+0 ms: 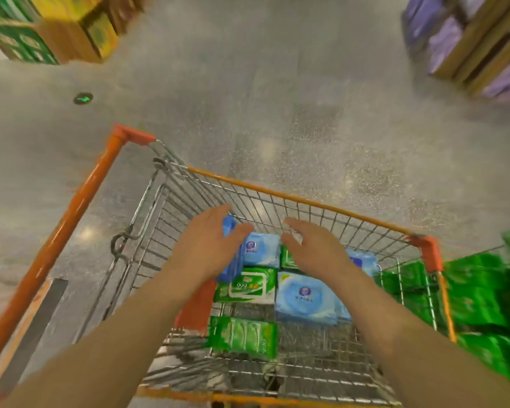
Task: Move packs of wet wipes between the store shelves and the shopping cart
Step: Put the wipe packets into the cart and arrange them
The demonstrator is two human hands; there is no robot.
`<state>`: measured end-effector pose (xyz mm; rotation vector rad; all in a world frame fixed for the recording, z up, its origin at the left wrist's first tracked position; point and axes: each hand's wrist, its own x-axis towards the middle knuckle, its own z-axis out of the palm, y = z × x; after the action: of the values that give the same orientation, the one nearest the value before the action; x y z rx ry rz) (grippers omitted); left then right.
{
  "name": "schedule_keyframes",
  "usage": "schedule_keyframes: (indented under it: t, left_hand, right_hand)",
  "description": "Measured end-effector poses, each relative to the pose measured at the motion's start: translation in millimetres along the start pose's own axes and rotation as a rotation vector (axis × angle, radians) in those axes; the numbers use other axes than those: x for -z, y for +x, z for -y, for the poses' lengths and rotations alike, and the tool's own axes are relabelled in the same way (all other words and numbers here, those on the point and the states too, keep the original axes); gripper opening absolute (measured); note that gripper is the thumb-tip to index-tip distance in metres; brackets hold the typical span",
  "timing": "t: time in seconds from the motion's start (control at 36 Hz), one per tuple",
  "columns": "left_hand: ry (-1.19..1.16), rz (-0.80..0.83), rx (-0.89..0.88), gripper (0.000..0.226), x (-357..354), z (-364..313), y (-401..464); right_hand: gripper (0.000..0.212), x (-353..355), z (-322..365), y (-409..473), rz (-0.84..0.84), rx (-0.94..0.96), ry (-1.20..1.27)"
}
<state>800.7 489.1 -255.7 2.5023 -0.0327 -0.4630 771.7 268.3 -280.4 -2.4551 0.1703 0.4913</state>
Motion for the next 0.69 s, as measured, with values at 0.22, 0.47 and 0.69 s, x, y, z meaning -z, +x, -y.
schedule_keyframes:
  t: [0.22, 0.47, 0.69]
  left_hand:
    - [0.338, 0.03, -0.356, 0.09, 42, -54, -28]
    - [0.408, 0.075, -0.631, 0.085, 69, -117, -66]
    - [0.402, 0.128, -0.861, 0.086, 70, -178, -138]
  right_hand:
    - [0.053, 79, 17, -83, -0.208, -0.037, -0.101]
    - [0.056, 118, 36, -199, -0.399, -0.235, -0.214]
    - [0.058, 123, 48, -312, -0.533, -0.399, -0.23]
